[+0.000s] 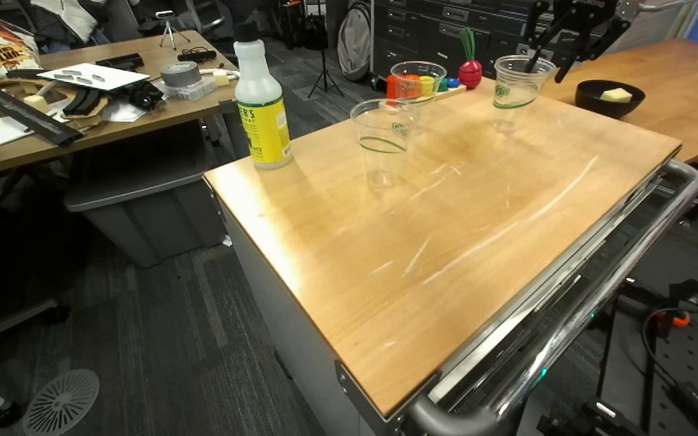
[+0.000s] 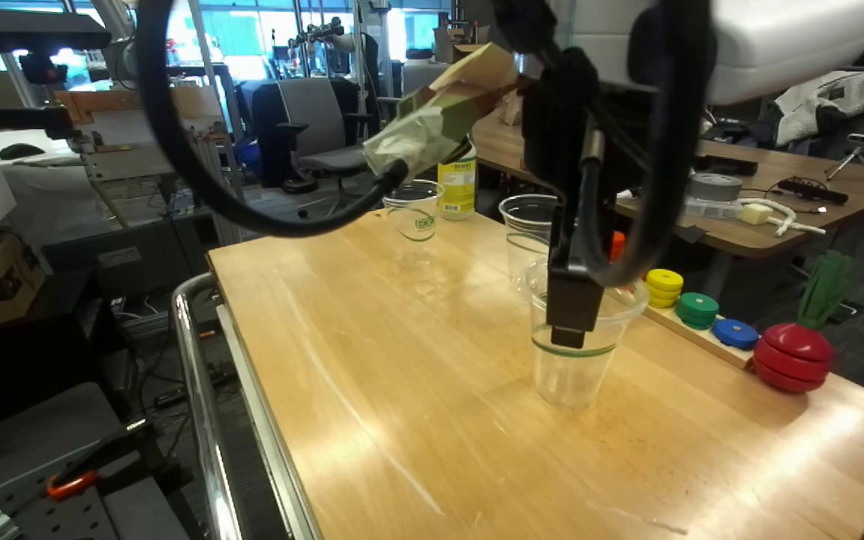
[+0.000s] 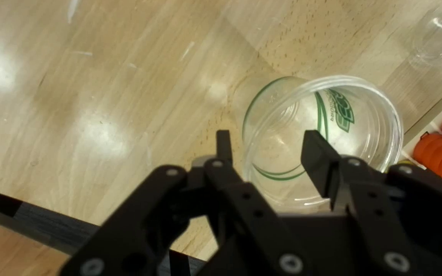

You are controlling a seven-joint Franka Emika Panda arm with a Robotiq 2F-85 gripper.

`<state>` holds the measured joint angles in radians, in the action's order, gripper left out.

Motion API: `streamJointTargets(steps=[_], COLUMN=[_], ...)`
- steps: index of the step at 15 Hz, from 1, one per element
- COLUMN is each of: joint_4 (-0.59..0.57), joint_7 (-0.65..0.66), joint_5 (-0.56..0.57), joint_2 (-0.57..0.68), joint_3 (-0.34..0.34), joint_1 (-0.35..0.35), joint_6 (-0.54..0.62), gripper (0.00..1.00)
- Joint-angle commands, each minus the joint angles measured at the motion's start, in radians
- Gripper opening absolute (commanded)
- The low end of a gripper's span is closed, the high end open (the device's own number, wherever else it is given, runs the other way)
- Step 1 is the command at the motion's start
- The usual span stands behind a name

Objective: Stack the cups

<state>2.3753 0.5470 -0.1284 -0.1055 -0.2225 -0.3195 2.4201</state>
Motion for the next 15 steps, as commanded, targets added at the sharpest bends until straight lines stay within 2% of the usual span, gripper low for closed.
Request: streamJointTargets(steps=[1,3,5,8,15], joint_4=[-0.028,-0.029,-0.030,-0.044,-0.129], joint_7=[0.030,0.032,0.023,0.030,0.119], joint_5=[0.021,0.020,0.017,0.010,0.003], joint_2=[0.004,0.005,0.007,0.011,-0.062], joint_3=[-0.003,-0.003,-0.004,-0.001,0.050], joint_1=[0.008,0.008,0.009,0.013,0.068], joint_6=[-0.020,-0.026,-0.039,-0.069,-0.160], gripper=[0.19,0.06,0.02,0.06,0.06])
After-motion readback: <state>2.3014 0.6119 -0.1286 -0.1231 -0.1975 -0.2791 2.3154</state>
